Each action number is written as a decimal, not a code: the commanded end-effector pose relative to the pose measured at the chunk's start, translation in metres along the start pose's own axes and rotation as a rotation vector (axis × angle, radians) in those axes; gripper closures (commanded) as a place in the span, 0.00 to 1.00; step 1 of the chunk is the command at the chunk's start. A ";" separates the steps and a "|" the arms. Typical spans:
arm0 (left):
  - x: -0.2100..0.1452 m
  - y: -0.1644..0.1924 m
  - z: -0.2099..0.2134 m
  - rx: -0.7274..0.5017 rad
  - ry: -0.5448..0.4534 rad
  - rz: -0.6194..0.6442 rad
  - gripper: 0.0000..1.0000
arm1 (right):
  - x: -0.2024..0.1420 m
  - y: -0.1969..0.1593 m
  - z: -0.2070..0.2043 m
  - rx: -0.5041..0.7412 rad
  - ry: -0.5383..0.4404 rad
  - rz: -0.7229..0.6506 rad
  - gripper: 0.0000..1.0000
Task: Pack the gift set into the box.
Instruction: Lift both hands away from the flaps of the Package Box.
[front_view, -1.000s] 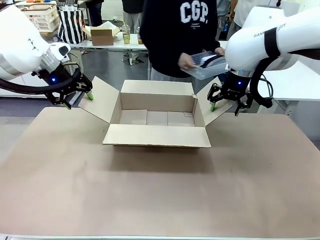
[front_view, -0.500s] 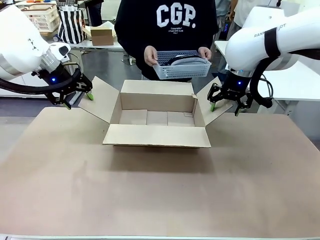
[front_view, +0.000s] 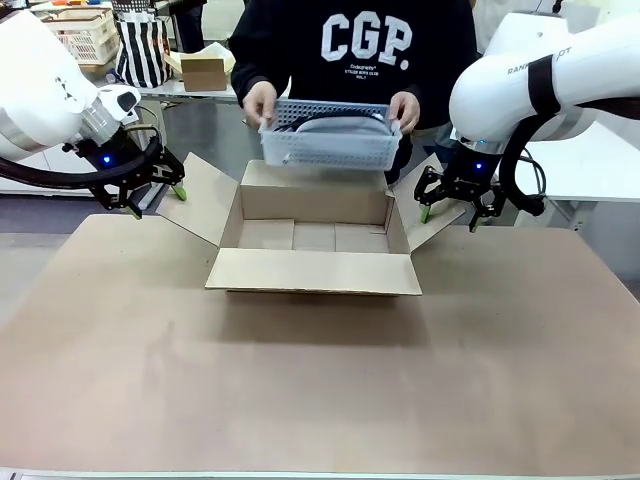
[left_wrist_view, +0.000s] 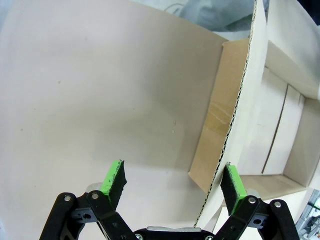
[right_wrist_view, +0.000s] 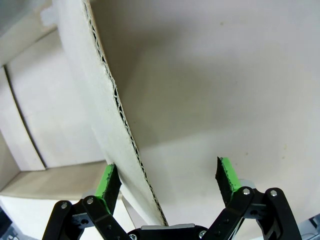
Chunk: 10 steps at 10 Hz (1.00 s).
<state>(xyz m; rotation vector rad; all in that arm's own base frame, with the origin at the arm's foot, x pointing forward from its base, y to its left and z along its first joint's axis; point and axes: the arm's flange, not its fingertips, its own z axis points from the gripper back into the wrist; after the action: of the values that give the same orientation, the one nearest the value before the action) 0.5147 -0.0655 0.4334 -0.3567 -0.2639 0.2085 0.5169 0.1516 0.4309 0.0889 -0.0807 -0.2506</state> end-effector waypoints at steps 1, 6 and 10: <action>0.000 -0.001 0.001 0.014 -0.003 0.008 0.00 | 0.002 0.003 0.002 -0.016 -0.004 -0.016 0.00; 0.000 -0.001 0.001 0.014 -0.003 0.008 0.00 | 0.002 0.003 0.002 -0.016 -0.004 -0.016 0.00; 0.000 -0.001 0.001 0.014 -0.003 0.008 0.00 | 0.002 0.003 0.002 -0.016 -0.004 -0.016 0.00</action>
<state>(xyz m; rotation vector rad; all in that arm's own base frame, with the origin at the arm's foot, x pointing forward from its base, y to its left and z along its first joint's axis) 0.5147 -0.0655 0.4334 -0.3567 -0.2639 0.2086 0.5170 0.1516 0.4309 0.0889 -0.0807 -0.2508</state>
